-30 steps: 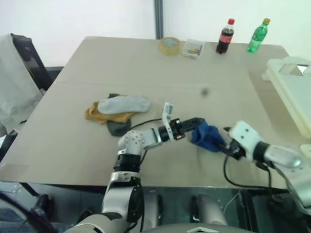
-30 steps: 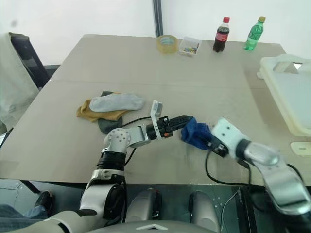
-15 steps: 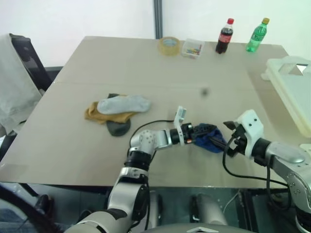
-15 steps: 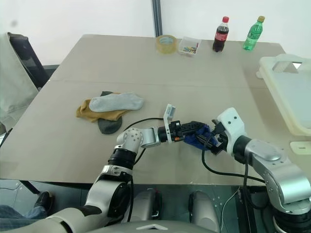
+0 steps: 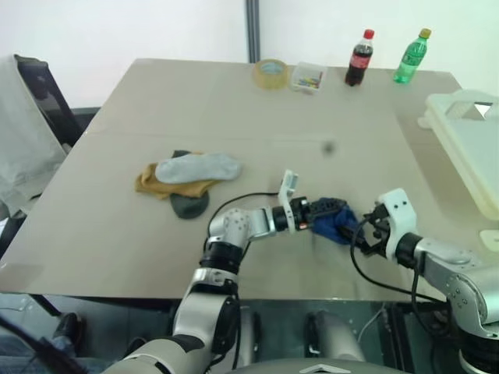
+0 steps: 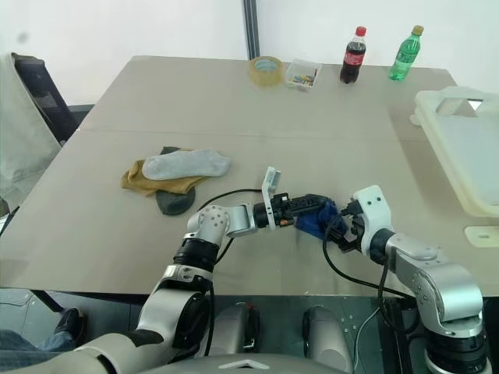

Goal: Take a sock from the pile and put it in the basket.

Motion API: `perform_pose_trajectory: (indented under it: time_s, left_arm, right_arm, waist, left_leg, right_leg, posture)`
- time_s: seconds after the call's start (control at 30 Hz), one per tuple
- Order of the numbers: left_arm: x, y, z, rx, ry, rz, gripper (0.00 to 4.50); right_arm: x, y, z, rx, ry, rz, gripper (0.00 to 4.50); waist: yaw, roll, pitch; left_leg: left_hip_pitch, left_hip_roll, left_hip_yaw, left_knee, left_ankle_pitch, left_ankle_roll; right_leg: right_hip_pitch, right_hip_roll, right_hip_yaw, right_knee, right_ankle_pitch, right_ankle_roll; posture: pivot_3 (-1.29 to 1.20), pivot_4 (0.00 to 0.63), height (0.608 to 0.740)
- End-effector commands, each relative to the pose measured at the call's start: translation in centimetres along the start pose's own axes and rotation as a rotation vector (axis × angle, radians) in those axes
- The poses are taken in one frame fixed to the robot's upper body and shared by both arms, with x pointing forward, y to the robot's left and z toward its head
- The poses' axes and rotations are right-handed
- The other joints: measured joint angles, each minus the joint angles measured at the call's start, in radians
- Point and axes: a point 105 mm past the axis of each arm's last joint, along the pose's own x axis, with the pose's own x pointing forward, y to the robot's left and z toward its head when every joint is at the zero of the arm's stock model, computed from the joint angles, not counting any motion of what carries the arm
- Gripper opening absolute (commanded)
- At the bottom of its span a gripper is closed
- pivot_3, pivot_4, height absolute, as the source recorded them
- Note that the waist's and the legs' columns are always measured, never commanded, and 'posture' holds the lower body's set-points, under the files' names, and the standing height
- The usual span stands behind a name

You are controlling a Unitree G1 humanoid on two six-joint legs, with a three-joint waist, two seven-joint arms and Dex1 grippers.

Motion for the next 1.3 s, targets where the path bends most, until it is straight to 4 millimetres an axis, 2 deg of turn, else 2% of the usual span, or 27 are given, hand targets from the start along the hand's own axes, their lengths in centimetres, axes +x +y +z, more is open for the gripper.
perform_pose_trajectory:
  time_s: [0.03, 0.07, 0.13, 0.17, 0.2, 0.27, 0.43, 0.63, 0.73, 0.83, 0.9, 1.07, 1.13, 1.2, 1.3]
  left_arm:
    - [0.5, -0.6, 0.4, 0.010, -0.014, -0.034, 2.25]
    - [0.5, -0.7, 0.4, 0.011, -0.016, -0.035, 2.25]
    - [0.5, -0.7, 0.4, 0.012, -0.017, -0.037, 2.25]
    - [0.6, -0.7, 0.4, 0.012, -0.018, -0.038, 2.25]
    - [0.6, -0.7, 0.4, 0.013, -0.019, -0.038, 2.25]
    - [0.6, -0.7, 0.4, 0.015, -0.021, -0.036, 2.25]
    - [0.4, -0.7, 0.5, 0.017, -0.027, -0.033, 2.25]
    - [0.2, -0.9, 0.4, 0.079, 0.002, -0.024, 2.25]
    - [-0.7, -1.7, -0.3, 0.292, 0.084, -0.012, 2.25]
    - [-2.7, -2.6, -1.2, 0.598, 0.173, 0.015, 2.25]
    - [-4.0, -2.2, -1.3, 0.798, 0.199, 0.072, 2.25]
    - [-5.8, -2.0, -1.8, 1.092, 0.250, 0.100, 2.25]
    - [-6.3, -1.7, -1.2, 1.323, 0.236, 0.139, 2.25]
    - [-6.3, -1.7, -1.1, 1.410, 0.216, 0.130, 2.25]
    - [-5.6, -1.8, -0.5, 1.438, 0.137, 0.134, 2.25]
  right_arm:
    - [0.0, 0.8, -0.3, 0.115, -0.010, 0.049, 4.48]
    - [0.2, 1.3, -0.4, 0.148, -0.016, 0.079, 4.48]
    - [0.4, 2.1, -0.3, 0.205, -0.036, 0.131, 3.95]
    - [0.6, 2.4, -0.1, 0.224, -0.045, 0.147, 3.89]
    - [0.6, 2.5, 0.0, 0.234, -0.049, 0.153, 3.25]
    - [0.8, 2.9, -0.1, 0.228, -0.040, 0.170, 2.55]
    - [1.2, 3.3, -0.5, 0.239, -0.025, 0.187, 0.09]
    - [1.3, 2.5, -0.6, 0.234, -0.023, 0.141, 0.03]
    - [1.0, 1.7, -0.4, 0.232, -0.038, 0.108, 0.03]
    - [0.4, 0.4, -0.2, 0.214, -0.054, 0.051, 0.03]
    - [0.1, 0.0, -0.2, 0.207, -0.060, 0.038, 0.03]
    - [-0.2, -0.5, 0.1, 0.195, -0.069, 0.033, 0.03]
    - [-0.3, -1.0, 0.7, 0.175, -0.084, 0.021, 0.03]
    - [-0.5, -1.4, 1.4, 0.156, -0.099, 0.018, 0.03]
    - [-1.0, -2.0, 2.1, 0.129, -0.105, 0.015, 0.03]
  waist:
    - [0.000, 0.000, 0.000]
    - [-0.001, 0.000, 0.000]
    - [-0.001, 0.000, 0.000]
    - [-0.003, 0.000, 0.000]
    - [-0.004, 0.000, 0.000]
    - [-0.003, 0.001, 0.000]
    - [-0.003, 0.001, 0.000]
    - [-0.006, 0.001, 0.000]
    - [-0.008, 0.001, 0.000]
    - [-0.010, 0.001, 0.000]
    - [-0.010, 0.002, 0.000]
    - [0.003, 0.003, 0.001]
    - [0.002, 0.004, 0.001]
    - [0.001, 0.004, 0.002]
    - [0.002, 0.005, 0.002]
  left_leg:
    - [0.000, 0.000, 0.000, 0.000, 0.000, 0.000]
    - [0.000, 0.000, 0.000, 0.000, 0.000, 0.000]
    - [0.000, 0.001, 0.000, 0.000, 0.000, 0.000]
    - [0.000, 0.001, 0.000, 0.000, 0.000, 0.000]
    - [0.000, 0.001, 0.000, 0.000, 0.000, 0.000]
    - [0.000, 0.001, 0.000, 0.000, 0.000, 0.000]
    - [0.000, 0.001, 0.000, 0.000, 0.000, 0.000]
    - [0.001, 0.000, 0.000, 0.000, 0.000, 0.000]
    - [0.001, 0.000, 0.000, 0.000, 0.000, 0.000]
    - [0.001, 0.001, 0.001, -0.001, 0.000, 0.000]
    - [0.001, 0.001, 0.002, -0.004, 0.000, 0.000]
    - [0.000, 0.001, 0.003, -0.004, 0.000, 0.000]
    - [0.000, 0.001, 0.003, -0.004, 0.000, 0.000]
    - [0.000, 0.000, 0.005, -0.004, 0.000, 0.001]
    - [-0.001, 0.000, 0.005, -0.004, -0.001, 0.001]
  right_leg:
    - [0.000, 0.000, 0.000, 0.000, 0.000, 0.000]
    - [0.000, 0.000, 0.000, 0.000, 0.000, 0.000]
    - [0.000, 0.000, 0.000, 0.000, 0.000, 0.000]
    - [0.000, 0.000, 0.000, 0.000, 0.000, 0.000]
    - [0.000, 0.000, 0.000, 0.000, 0.000, 0.000]
    - [0.000, 0.000, 0.000, 0.000, 0.000, 0.000]
    - [0.000, 0.000, 0.000, 0.000, 0.000, 0.000]
    - [0.000, 0.000, 0.000, 0.000, 0.000, 0.000]
    - [0.000, 0.000, 0.000, 0.000, 0.000, 0.000]
    - [-0.001, 0.000, 0.001, 0.000, 0.000, -0.001]
    - [-0.002, -0.001, 0.003, 0.000, 0.000, -0.001]
    - [-0.003, -0.003, 0.004, -0.001, 0.000, -0.001]
    - [-0.003, -0.004, 0.004, -0.001, 0.000, -0.001]
    - [-0.004, -0.006, 0.004, -0.002, 0.000, -0.001]
    - [-0.005, -0.007, 0.004, -0.002, 0.000, -0.001]
  posture:
    - [0.00, 0.150, 0.740]
    - [0.00, 0.150, 0.740]
    - [0.00, 0.150, 0.740]
    - [0.00, 0.150, 0.740]
    - [0.00, 0.150, 0.740]
    - [0.00, 0.150, 0.740]
    - [0.00, 0.150, 0.740]
    - [0.00, 0.150, 0.740]
    - [0.00, 0.150, 0.740]
    - [0.00, 0.150, 0.740]
    - [0.00, 0.150, 0.740]
    - [0.00, 0.150, 0.740]
    - [0.00, 0.150, 0.740]
    - [0.00, 0.150, 0.740]
    - [0.00, 0.150, 0.740]
